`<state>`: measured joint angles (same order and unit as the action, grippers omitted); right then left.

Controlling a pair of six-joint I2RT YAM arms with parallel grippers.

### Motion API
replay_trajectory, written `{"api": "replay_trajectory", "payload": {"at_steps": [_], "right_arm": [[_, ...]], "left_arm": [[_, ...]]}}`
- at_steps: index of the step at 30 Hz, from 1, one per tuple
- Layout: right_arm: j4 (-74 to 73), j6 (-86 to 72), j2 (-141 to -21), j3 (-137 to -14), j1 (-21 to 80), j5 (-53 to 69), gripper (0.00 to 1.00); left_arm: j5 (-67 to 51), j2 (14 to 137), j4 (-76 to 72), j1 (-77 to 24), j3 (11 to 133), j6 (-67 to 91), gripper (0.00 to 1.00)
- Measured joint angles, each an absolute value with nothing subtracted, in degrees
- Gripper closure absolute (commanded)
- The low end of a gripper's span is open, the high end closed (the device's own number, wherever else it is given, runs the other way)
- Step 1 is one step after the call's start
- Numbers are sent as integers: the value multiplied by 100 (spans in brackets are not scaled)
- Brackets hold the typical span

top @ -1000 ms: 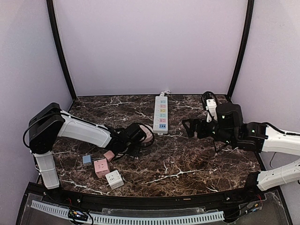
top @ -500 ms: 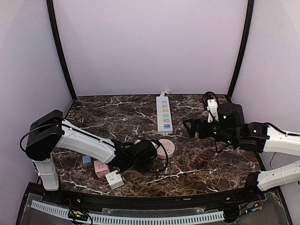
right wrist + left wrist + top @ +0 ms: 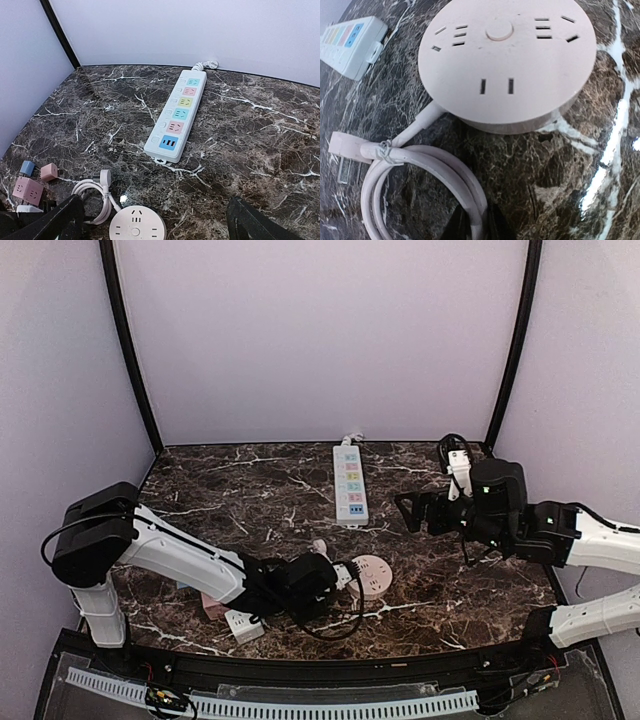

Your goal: Insert the plug

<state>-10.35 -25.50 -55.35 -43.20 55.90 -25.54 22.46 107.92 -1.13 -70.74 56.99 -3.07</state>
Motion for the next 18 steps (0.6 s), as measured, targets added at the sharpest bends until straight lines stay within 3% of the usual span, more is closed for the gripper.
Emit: {"api": "replay_trajectory", "payload": {"at_steps": [6,14,16,18], "right_arm": [[-1031,-2534,-5636,-4320,5590,-2547,1],[-1026,-2532,-5704,-4316,5590,-2541,2],[-1022,-2530,-5704,-4316,5590,-2534,1],[-1011,-2526,-5704,-4316,5590,-2528,1]], "left_arm": [[2115,10680,-628,-6801,5468,-1100,37],[1734,10713,-458,-6602,5734,-1485,24],[1629,10650,-364,-6602,5734,-1472,7],[1461,10473,-62,-6619,5734,-1413,2]]}}
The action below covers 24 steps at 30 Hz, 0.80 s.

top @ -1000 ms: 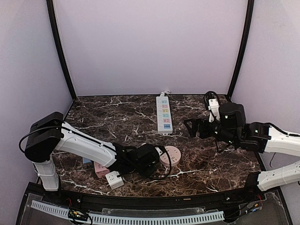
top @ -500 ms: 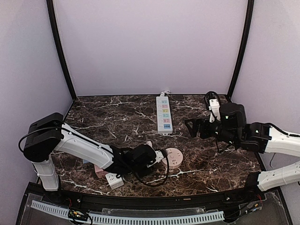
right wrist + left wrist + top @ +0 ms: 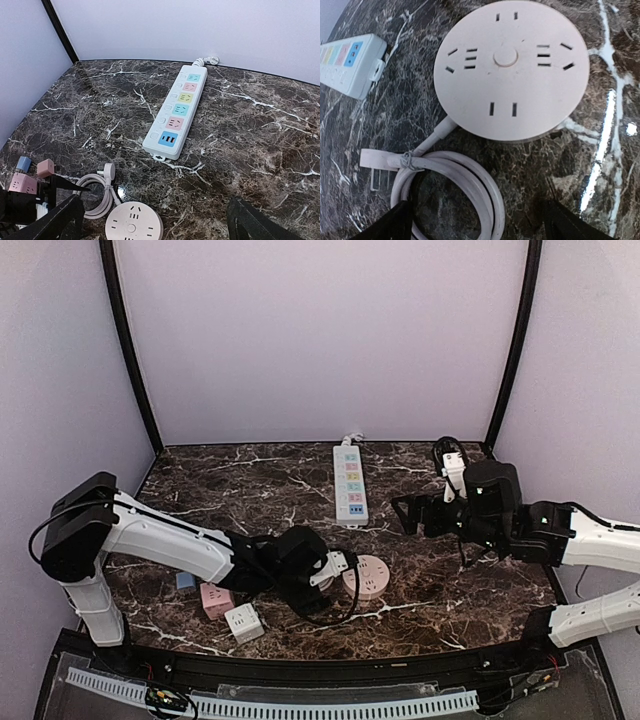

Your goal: Insert the plug

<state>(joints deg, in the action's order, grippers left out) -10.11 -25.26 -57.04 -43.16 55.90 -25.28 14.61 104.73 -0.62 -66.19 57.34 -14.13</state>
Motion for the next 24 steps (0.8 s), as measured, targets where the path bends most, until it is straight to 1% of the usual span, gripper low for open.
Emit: {"api": "replay_trajectory", "payload": {"at_steps": [5,9,14,18,22,24], "right_arm": [[-821,-2427,-5699,-4292,5590,-2451,1],[-451,-2158,-5693,-4115,5590,-2099,1],[-10,-1826,-5981,-4093,5599,-1219,1],[517,-1688,-6475,-4086,5749,-471,1],[1212,-1376,-7061,-4056,6230,134,1],[1468,-1201,-7417,-4075,6532,257,4]], "left_arm": [[1234,9588,336,-6716,5671,-1002,1],[1310,8538,351,-6781,5310,-515,1],[2117,7520,554,-6777,4888,259,1],[2762,7089,840,-6755,4786,768,2],[3332,6879,1380,-6689,4788,1308,2],[3570,6783,1708,-6654,4792,1590,2]]}}
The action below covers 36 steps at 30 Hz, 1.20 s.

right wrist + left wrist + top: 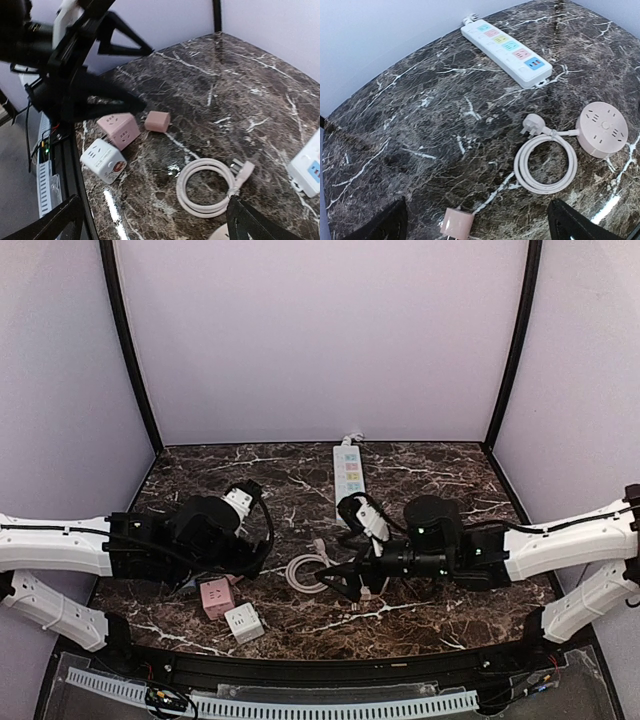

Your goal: Insert the plug

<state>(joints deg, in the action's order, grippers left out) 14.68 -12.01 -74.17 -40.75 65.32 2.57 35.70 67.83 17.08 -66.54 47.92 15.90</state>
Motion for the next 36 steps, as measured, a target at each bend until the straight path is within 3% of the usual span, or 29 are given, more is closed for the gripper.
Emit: {"api": "replay_trajectory", "payload": {"at_steps": [7,16,36], "right_arm": [[2587,-904,-8899,-4261,7710,-174,4],[3208,-1439,-10687,-5328,8844,-1820,1],[2609,-3120,-12315,-6930,9013,-2971,4]], "left_arm": [[4042,6156,2563,-6600,4797,2366,2],[4462,5312,3758,-6539,4862,3140,3],[4764,4681,4353,-6534,4864,3371,5]]}}
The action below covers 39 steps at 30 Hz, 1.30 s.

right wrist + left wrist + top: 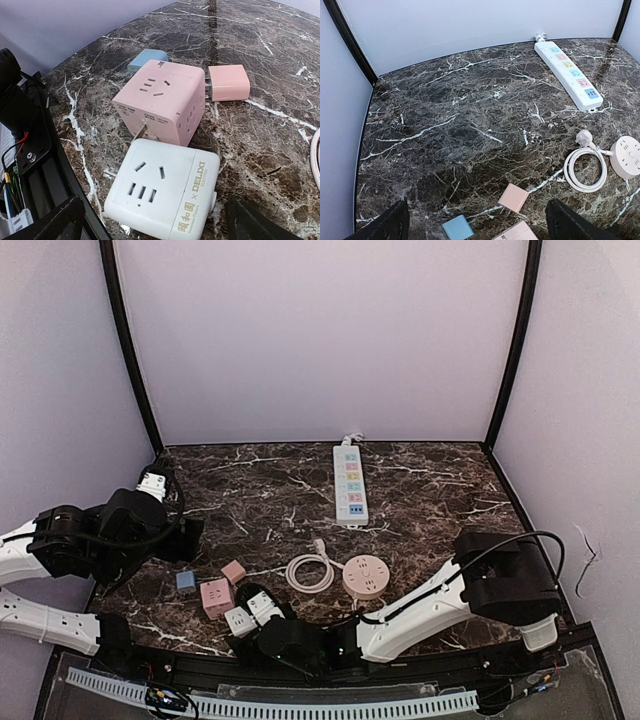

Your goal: Insert the plug

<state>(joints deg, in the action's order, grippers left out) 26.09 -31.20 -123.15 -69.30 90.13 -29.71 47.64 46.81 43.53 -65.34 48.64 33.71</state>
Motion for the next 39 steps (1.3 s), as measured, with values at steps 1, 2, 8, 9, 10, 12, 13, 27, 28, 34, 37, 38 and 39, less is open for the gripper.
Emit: {"api": "replay_trajectory", "payload": {"at_steps": [1,2,8,9,10,12,13,27,28,34,37,38,39], "right_arm": [[2596,-3127,-12339,-6956,9013,-2993,5],[2598,-3140,-12355,-6967,9013,-3017,7],[2674,-3107,-12376,-6969,9013,-3247,14],[2698,-3094,-12387,-6971,9013,-3271,15],[2703,-3079,-12411,-6987,9013,-3293,15],[2707,-3061,-12492,-7050,9011,-3310,16],[2709,-3052,-12551,-7087,9013,-3310,17],[3076,-2902,-12617,-6901,9013,-3426,48],[3105,-2895,-12584,-6842,9013,-3428,50],[3065,-2805,-12189,-6353,9013,-3474,52],[3011,-2786,-11920,-6117,9013,-3520,53],[3002,-2779,-11778,-6012,9013,-3546,53],[2993,-2773,-11681,-5942,9011,-3570,54]], "left_arm": [[4766,4681,4353,-6534,4864,3371,5],[4766,4681,4355,-6534,4864,3371,5],[4772,4672,4355,-6534,4864,3371,6],[4772,4668,4355,-6534,4862,3371,6],[4772,4657,4355,-6534,4862,3371,6],[4772,4633,4355,-6534,4860,3371,6],[4772,4624,4355,-6534,4860,3371,7],[4676,4609,4285,-6534,4836,3256,7],[4648,4609,4259,-6534,4825,3232,7],[4456,4633,3972,-6534,4724,3057,7],[4340,4729,3739,-6534,4678,2919,7],[4287,4768,3686,-6534,4676,2875,8],[4230,4810,3618,-6534,4674,2823,8]]}}
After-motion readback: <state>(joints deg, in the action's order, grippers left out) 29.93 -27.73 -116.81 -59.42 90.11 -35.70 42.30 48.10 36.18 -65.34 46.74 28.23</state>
